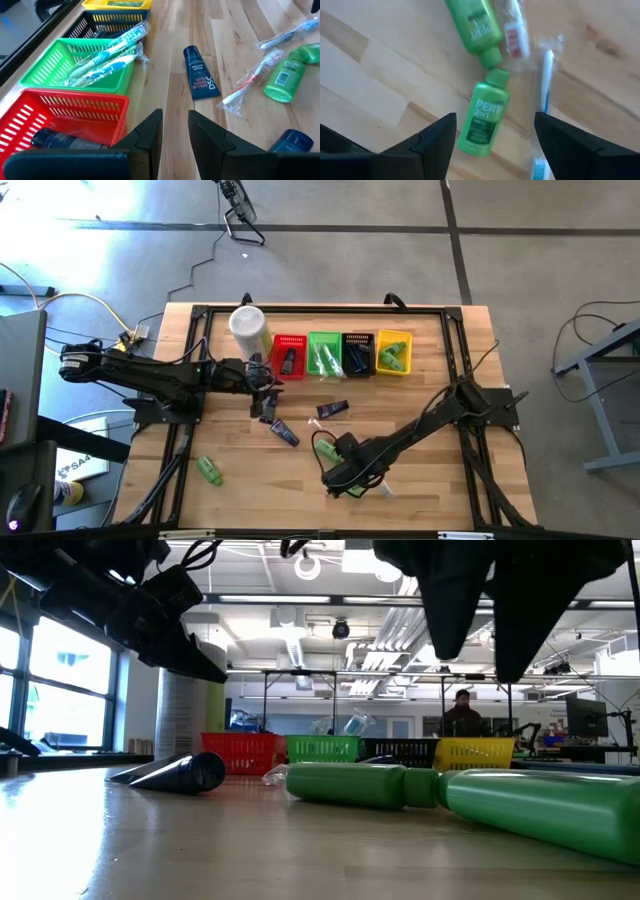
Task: Pick & Place Travel size toiletries
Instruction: Put the green shampoo into the yellow bin, then put the dark blue toothbrush into the green bin
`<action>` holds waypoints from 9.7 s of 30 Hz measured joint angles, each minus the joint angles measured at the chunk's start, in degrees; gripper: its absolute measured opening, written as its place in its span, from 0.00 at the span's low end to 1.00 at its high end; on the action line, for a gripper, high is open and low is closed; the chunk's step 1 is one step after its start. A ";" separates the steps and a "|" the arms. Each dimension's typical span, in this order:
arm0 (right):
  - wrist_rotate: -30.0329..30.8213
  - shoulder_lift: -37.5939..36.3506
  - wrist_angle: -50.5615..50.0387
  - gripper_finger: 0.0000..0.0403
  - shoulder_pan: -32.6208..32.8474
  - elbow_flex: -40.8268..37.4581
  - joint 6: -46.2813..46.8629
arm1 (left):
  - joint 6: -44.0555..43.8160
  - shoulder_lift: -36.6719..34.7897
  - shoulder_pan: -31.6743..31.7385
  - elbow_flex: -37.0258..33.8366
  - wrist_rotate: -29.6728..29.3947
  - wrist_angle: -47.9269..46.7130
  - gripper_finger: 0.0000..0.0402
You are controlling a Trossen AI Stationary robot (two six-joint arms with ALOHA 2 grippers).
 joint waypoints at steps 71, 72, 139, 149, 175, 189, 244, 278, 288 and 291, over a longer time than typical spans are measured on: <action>-9.41 4.87 12.71 0.41 -0.80 -8.42 -7.59 | -1.55 -0.02 0.00 0.00 0.07 -2.33 0.22; -9.32 4.42 12.31 0.41 -0.78 -8.55 -7.68 | -1.54 0.00 0.01 0.00 0.07 -2.33 0.22; 19.24 -28.00 -16.88 0.40 -33.64 -8.29 -34.48 | -1.31 -0.02 0.02 0.01 0.02 -2.31 0.22; 23.98 -28.02 -15.57 0.40 -44.32 -17.04 -38.82 | -1.31 0.00 0.02 0.02 0.02 -2.33 0.22; 16.44 -27.97 16.71 0.42 -57.52 -42.32 -49.77 | -1.31 -0.02 0.02 0.01 -0.14 -2.09 0.22; 17.52 -27.97 18.80 0.42 -57.01 -44.27 -51.05 | -1.31 -0.01 0.02 0.00 0.09 -2.09 0.22; 12.45 -43.06 46.00 0.32 -26.32 -44.16 -38.96 | -1.31 -0.01 0.02 0.01 -0.17 -1.98 0.22; 7.69 -43.01 46.38 0.32 -15.86 -44.16 -40.65 | -1.31 -0.02 0.02 0.02 0.09 -0.76 0.22; 12.22 -43.01 44.48 0.53 -13.44 -44.16 -40.16 | -1.31 0.00 0.02 0.02 0.02 -0.78 0.22; 12.63 -43.01 44.38 0.59 -12.17 -44.16 -38.53 | -1.31 -0.02 0.02 0.02 -0.13 -0.76 0.22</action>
